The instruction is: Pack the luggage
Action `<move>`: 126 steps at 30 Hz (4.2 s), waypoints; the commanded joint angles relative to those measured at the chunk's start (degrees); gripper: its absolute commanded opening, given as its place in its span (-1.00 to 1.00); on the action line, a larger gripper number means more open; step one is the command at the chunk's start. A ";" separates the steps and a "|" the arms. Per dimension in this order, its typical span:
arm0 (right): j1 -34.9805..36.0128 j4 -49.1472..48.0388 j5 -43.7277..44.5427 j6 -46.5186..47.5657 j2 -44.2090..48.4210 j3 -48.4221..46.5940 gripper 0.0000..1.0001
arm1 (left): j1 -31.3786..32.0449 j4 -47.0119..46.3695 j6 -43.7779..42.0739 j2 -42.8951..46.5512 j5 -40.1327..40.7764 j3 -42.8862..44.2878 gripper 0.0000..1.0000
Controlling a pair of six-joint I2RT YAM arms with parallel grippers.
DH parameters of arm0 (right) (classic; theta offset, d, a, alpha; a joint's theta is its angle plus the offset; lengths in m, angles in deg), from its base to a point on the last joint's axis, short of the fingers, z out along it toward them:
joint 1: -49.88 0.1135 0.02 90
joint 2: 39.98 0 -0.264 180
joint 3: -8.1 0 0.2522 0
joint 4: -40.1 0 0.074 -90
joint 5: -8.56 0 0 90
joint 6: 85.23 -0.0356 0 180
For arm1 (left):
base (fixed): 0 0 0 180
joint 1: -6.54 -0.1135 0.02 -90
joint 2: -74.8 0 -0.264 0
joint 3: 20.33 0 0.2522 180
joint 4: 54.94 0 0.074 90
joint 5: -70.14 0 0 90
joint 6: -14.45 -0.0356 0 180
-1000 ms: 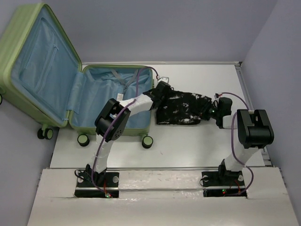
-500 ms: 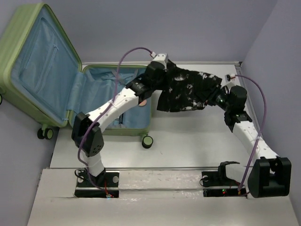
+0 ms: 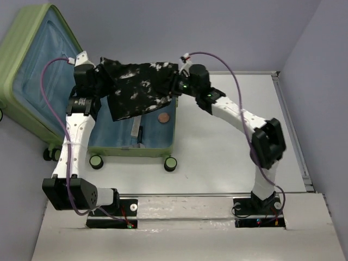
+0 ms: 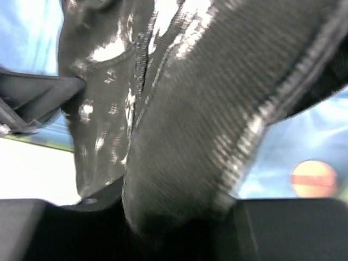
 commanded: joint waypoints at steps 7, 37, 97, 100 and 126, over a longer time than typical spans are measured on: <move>6.34 32.38 2.29 10.37 -30.74 -38.55 0.99 | -5.35 -0.99 -3.26 13.24 14.32 -4.88 0.98; 6.34 16.74 -0.17 29.10 10.22 9.77 0.96 | -13.25 3.44 -2.81 23.88 67.50 -16.48 0.74; -8.25 16.64 12.75 17.76 29.28 33.78 -0.16 | 62.12 -2.51 -10.05 16.76 40.39 1.36 0.81; -8.25 17.88 10.21 18.02 32.10 33.34 -0.86 | 42.82 -0.47 -6.17 14.39 29.12 1.10 0.70; 16.62 28.87 35.86 20.66 25.52 27.11 0.80 | -17.21 -8.11 5.17 23.08 2.64 -23.85 0.89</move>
